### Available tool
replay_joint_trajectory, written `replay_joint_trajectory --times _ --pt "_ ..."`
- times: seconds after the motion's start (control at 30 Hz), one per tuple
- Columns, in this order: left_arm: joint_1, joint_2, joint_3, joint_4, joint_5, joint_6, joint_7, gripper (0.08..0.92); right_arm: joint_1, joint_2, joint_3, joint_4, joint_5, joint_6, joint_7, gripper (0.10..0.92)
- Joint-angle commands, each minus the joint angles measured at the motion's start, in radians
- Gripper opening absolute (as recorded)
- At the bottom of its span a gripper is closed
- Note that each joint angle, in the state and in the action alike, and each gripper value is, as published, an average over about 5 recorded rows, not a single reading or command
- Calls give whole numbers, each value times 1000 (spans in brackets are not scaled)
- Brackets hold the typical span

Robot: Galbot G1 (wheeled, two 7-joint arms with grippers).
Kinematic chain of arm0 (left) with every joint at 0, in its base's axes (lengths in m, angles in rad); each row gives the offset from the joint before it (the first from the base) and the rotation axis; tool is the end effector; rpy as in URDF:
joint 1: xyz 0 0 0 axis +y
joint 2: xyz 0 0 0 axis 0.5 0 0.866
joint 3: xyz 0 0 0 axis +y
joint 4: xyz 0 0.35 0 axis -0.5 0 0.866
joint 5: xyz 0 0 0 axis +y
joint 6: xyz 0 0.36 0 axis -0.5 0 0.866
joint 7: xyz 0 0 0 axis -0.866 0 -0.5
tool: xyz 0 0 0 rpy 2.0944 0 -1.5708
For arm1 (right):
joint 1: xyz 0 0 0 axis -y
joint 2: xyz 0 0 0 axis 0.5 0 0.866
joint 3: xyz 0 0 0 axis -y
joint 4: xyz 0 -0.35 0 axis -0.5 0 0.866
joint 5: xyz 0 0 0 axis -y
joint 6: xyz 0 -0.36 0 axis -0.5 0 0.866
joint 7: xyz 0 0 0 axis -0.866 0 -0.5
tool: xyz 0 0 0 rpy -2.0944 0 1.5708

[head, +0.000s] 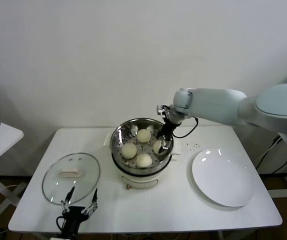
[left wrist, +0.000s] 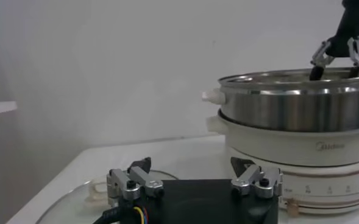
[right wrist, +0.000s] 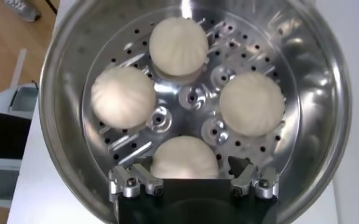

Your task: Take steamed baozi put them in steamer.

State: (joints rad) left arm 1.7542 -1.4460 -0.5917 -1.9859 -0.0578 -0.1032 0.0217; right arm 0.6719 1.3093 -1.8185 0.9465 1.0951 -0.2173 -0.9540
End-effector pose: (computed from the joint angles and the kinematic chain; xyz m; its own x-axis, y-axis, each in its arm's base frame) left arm 0.1197 0.0477 -0.3659 -0.9826 0.0187 0.1847 0.0339 0.9962 0.0796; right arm 0.6191 0.0574 -0.1134 -0.0056 -0.3165 0.9486 -0.9992 -0.0348 -0.0175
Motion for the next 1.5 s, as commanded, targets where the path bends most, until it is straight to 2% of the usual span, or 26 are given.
replay_joint_trajectory --times 0.03,0.23,0.47,0.63,0.8,1.0,1.23,1.5 --pt "-12 -4 -7 -11 -11 10 0 823 32 -16 44 13 21 3 -4 823" --pt "-42 4 -32 -25 -42 33 -2 823 68 -124 116 114 -1 6 35 823" --pt "-48 8 -20 -14 -36 32 -1 823 21 -360 321 318 -77 -8 216 823" --pt "-55 8 -19 -14 -30 32 -2 823 -80 -524 454 437 -164 -17 292 823" --pt "-60 7 -27 -14 -23 14 -11 823 -279 -689 692 536 -238 0 411 823" --pt "-68 -7 -29 -33 -3 -7 -29 823 -715 -804 1172 605 -402 61 538 823" --pt "-59 -6 -38 -50 -3 -31 9 823 -1264 -789 1745 685 -544 132 634 823" --pt "-63 7 -50 -64 -2 -21 15 823 -1775 -538 2283 790 -667 188 646 823"
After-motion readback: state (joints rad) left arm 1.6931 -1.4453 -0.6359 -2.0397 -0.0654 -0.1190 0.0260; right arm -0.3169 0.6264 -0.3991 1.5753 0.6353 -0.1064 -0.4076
